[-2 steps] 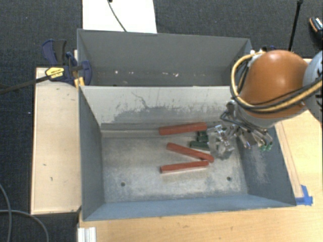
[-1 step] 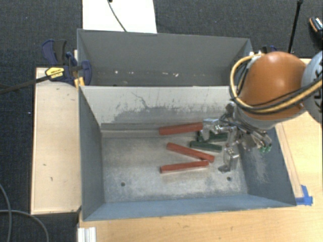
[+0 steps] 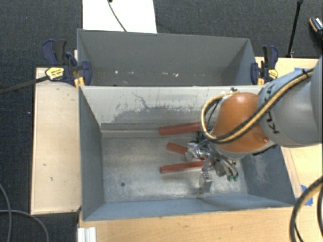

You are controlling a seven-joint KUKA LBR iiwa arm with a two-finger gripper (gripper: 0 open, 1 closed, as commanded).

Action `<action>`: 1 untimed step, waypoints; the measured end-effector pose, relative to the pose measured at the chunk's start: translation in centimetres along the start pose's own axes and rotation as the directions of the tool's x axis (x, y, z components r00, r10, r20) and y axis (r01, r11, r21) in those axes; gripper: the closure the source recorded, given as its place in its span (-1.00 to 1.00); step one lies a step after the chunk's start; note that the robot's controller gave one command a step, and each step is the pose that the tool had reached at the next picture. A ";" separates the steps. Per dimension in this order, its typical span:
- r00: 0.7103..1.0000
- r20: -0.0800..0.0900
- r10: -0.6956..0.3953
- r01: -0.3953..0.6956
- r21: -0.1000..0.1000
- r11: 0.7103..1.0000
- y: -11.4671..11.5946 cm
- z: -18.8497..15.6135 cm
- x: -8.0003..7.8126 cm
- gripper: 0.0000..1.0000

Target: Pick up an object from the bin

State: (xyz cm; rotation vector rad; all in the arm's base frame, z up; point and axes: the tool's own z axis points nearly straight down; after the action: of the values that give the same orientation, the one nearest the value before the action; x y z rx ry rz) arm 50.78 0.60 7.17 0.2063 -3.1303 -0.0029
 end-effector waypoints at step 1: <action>1.000 0.006 0.003 -0.003 0.001 1.000 -0.1 -0.3 -0.2 1.00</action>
Offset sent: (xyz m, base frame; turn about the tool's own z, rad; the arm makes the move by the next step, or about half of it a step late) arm 0.0000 0.0000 0.0000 0.0000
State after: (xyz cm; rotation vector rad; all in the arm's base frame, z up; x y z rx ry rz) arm 50.99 0.54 7.47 0.2021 -3.1371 -0.0018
